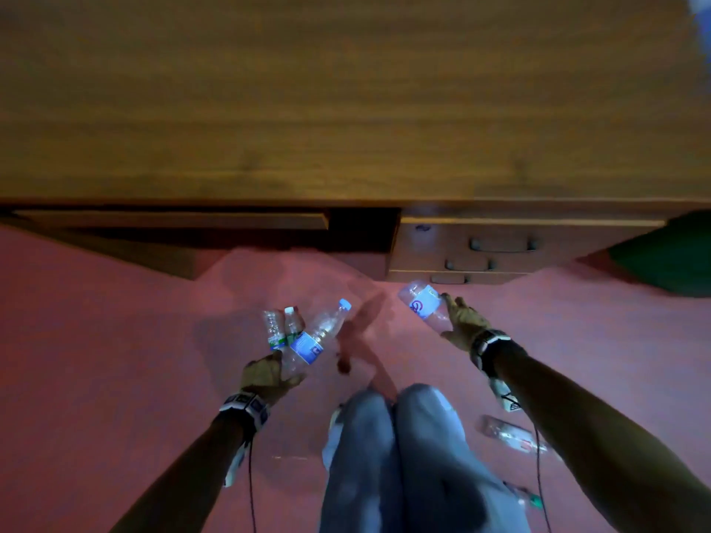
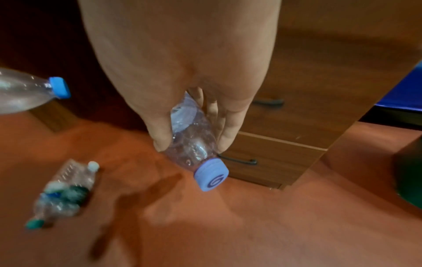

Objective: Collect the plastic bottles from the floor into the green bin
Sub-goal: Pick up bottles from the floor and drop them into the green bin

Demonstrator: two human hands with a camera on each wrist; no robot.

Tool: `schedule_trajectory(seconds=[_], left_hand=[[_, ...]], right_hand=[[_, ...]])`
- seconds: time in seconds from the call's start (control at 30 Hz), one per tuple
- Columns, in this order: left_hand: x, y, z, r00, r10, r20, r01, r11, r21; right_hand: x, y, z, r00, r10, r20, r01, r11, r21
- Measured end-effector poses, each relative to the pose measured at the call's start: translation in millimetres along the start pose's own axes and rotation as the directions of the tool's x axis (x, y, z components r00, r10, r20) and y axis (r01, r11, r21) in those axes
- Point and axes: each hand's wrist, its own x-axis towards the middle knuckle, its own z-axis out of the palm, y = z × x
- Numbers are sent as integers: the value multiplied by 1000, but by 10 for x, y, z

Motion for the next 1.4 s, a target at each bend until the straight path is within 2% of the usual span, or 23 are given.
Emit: schedule_trajectory(seconds=[0.03, 0.07, 0.13, 0.2, 0.27, 0.33, 0.37, 0.4, 0.43, 0.47, 0.5, 0.6, 0.7, 0.77, 0.83, 1.03, 1.27, 1.4], left_hand=[[-385, 109, -430, 998, 32, -47, -29, 997, 72], [-747, 411, -770, 997, 57, -46, -52, 994, 96], [-1414, 730, -1356, 993, 109, -48, -105, 991, 78], [-1915, 988, -1780, 993, 117, -14, -116, 991, 65], [-2309, 1179, -2122, 990, 142, 12, -142, 989, 38], [-2605, 1316, -2329, 983, 182, 7, -181, 981, -75], [-2659, 1347, -2355, 982, 189, 14, -185, 971, -151], [-2707, 1381, -2378, 981, 192, 24, -184, 962, -200], [-2809, 1456, -2474, 980, 196, 17, -188, 957, -222], [-2968, 1581, -2625, 979, 202, 4, -196, 953, -233], [-3164, 1734, -2817, 975, 221, -13, -218, 949, -230], [-3555, 2134, -3221, 960, 266, -87, -279, 929, -243], [-3649, 2447, -3370, 929, 328, -170, -368, 866, -338], [-3691, 2673, -3434, 901, 378, -212, -433, 809, -398], [-3765, 2939, -3524, 870, 426, -250, -493, 764, -416], [-4014, 3866, -3869, 790, 475, -389, -613, 630, -477], [-4161, 4732, -4080, 702, 550, -452, -711, 518, -474], [-4007, 5208, -4148, 675, 603, -426, -733, 483, -478]], right_hand=[[-257, -119, -216, 1000, 11, -24, -10, 1000, 20], [-554, -257, -446, 1000, 1, -30, 1, 998, 60], [-1150, -507, -861, 999, 3, -44, 6, 980, 198], [-1679, -656, -1176, 996, -21, -89, 50, 943, 330], [-2209, -779, -1479, 994, 55, -90, -5, 876, 483], [-2700, -905, -1758, 995, 100, -14, -72, 797, 600], [-2956, -969, -1876, 998, 55, -13, -29, 702, 712], [-3185, -1034, -1964, 994, 79, -75, 6, 646, 763], [-3357, -1080, -2044, 983, 146, -113, 19, 526, 850], [-3537, -1099, -2123, 968, 173, -181, 56, 555, 830], [-3673, -1107, -2159, 958, 209, -195, 39, 580, 814], [-3993, -1047, -2216, 901, 308, -305, 169, 396, 902], [-4161, -855, -2364, 875, 302, -377, 240, 405, 882], [-4217, -685, -2583, 879, 259, -400, 279, 402, 872], [-4242, -518, -2861, 865, 269, -424, 301, 398, 867], [-4193, -20, -3626, 786, 307, -536, 443, 325, 836], [-4190, 681, -4113, 696, 425, -579, 519, 259, 815], [-4115, 1108, -4374, 640, 520, -565, 531, 232, 815]])
